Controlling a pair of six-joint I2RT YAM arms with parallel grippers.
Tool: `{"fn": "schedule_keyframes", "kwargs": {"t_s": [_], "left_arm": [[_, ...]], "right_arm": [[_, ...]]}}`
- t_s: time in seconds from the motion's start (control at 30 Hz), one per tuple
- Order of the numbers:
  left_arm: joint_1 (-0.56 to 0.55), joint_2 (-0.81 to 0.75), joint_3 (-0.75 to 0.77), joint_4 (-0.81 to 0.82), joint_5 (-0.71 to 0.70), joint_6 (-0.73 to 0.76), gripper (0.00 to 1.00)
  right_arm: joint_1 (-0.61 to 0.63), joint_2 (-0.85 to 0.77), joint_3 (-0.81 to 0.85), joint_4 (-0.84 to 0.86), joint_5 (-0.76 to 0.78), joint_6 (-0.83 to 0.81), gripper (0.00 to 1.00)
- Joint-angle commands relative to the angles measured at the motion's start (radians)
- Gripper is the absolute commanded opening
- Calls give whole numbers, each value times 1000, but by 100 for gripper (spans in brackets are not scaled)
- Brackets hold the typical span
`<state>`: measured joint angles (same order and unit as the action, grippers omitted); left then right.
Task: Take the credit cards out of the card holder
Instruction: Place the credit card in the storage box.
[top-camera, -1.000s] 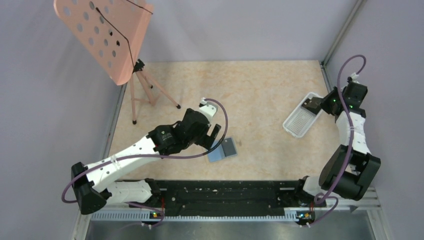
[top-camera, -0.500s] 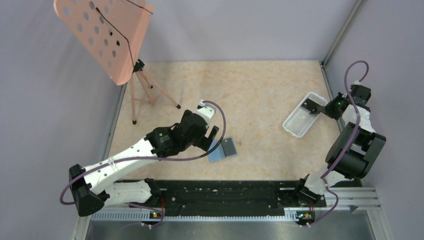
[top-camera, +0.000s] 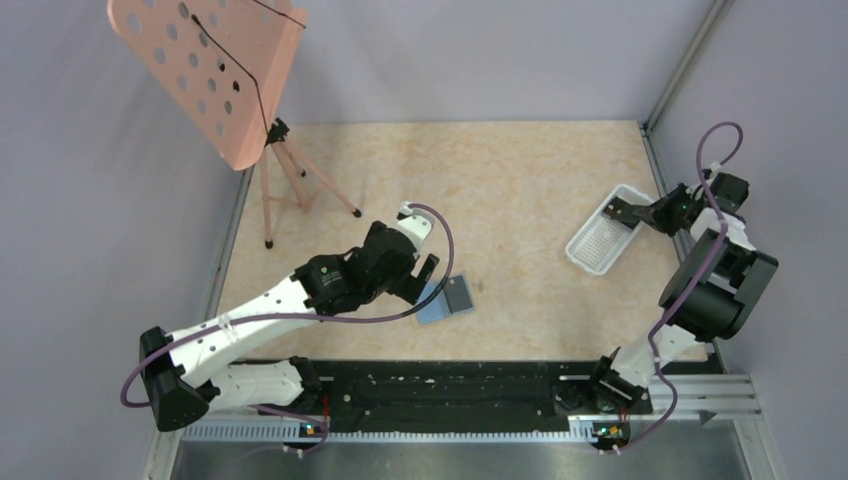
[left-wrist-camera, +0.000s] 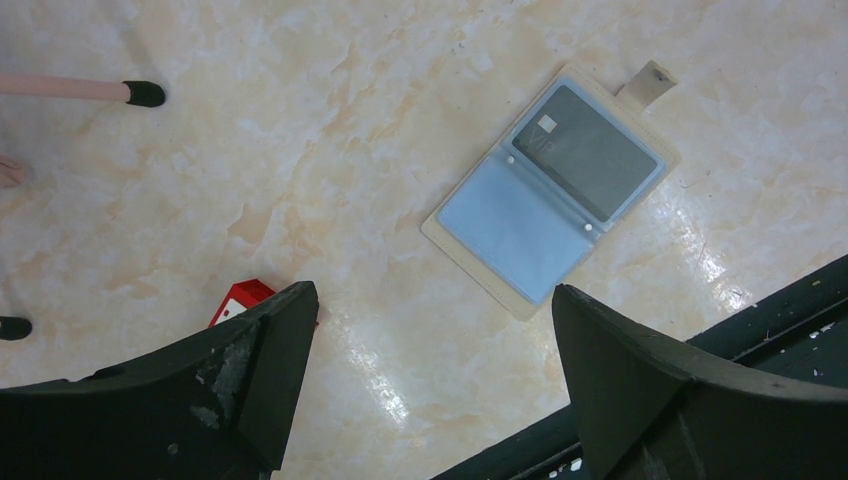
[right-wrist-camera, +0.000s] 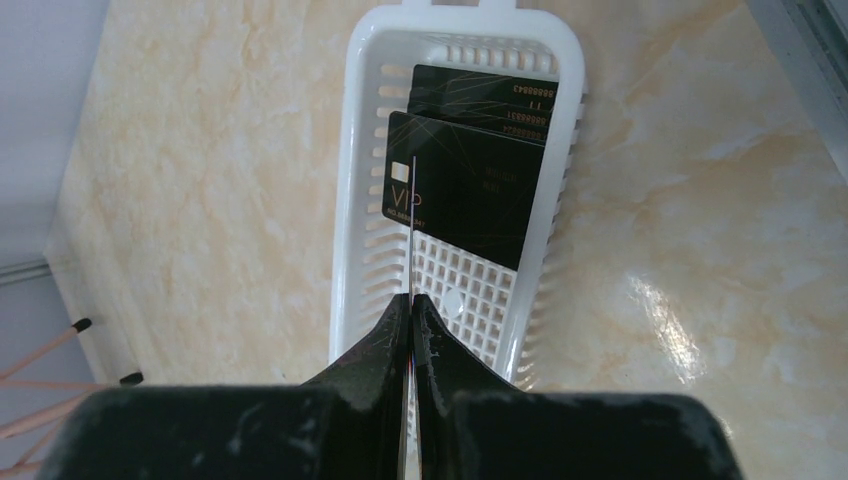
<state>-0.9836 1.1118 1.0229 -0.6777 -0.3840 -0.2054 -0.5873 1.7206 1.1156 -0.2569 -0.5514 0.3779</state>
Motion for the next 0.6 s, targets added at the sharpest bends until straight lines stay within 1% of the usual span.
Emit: {"fn": "schedule_keyframes", "kwargs": {"t_s": [0.0,0.33,0.43,0.57], "left_arm": [[-5,-6,-6,24,-8,20,92],[-6,3,-7,23,-27,20,92],[-5,6,-7,23,-28,19,92],[-8,9,-8,20,-36,20,92]], "right_arm": [[-23,46,83,65,-90,23,0],[-31,131,132,38,-135,21,0],[-32,159,150,21,-146,12,3],[-33,177,163,13,-121,11,7]]}}
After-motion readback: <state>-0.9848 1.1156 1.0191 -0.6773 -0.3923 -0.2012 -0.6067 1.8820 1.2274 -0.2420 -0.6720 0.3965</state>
